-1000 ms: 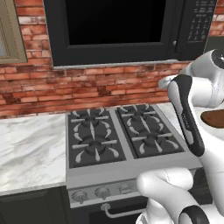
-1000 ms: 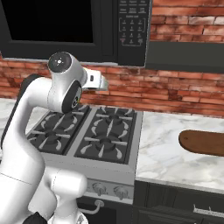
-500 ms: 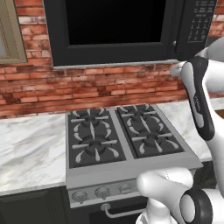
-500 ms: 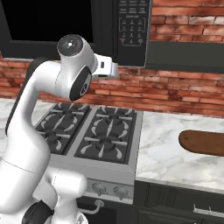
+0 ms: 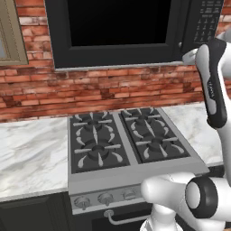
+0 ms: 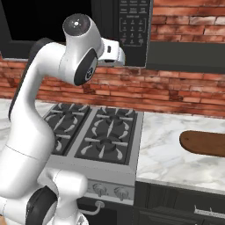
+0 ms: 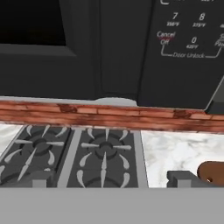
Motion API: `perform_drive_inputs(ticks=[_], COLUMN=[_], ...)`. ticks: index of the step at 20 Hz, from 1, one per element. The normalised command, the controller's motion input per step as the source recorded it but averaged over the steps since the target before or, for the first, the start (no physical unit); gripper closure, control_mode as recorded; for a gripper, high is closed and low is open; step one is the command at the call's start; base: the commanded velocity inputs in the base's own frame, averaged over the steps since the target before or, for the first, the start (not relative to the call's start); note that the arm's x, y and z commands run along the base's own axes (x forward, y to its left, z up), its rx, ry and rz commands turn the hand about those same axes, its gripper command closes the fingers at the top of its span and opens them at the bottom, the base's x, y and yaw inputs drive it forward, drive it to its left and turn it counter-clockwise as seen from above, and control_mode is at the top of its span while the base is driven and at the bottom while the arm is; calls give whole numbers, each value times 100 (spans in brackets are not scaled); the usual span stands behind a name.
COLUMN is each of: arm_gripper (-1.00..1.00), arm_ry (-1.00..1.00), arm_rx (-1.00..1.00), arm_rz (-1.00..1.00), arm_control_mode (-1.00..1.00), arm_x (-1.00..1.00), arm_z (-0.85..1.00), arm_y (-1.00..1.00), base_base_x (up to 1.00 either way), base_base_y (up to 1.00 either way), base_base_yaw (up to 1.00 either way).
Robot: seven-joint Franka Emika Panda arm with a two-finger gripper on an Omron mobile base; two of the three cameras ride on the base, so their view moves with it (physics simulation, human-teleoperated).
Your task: Retrieve the reheated potato from the microwave, then place the potato, cheese, and condiment on the cutting board.
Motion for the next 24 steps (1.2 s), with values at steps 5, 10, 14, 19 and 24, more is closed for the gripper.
perform_drive_inputs(ticks=[5, 10, 14, 19, 24], arm_gripper=[-100, -100, -100, -100, -100], arm_ry=[1, 0, 0, 0, 0], arm_rx=[0, 0, 0, 0, 0], arm_rz=[5, 8, 12, 10, 5], arm_control_mode=[-100, -100, -100, -100, -100], arm_x=[21, 27, 33, 30, 31], arm_z=[37, 35, 28, 24, 13], arm_y=[0, -2, -1, -1, 0], base_base_x=[0, 0, 0, 0, 0], base_base_y=[0, 0, 0, 0, 0], base_base_yaw=[0, 0, 0, 0, 0])
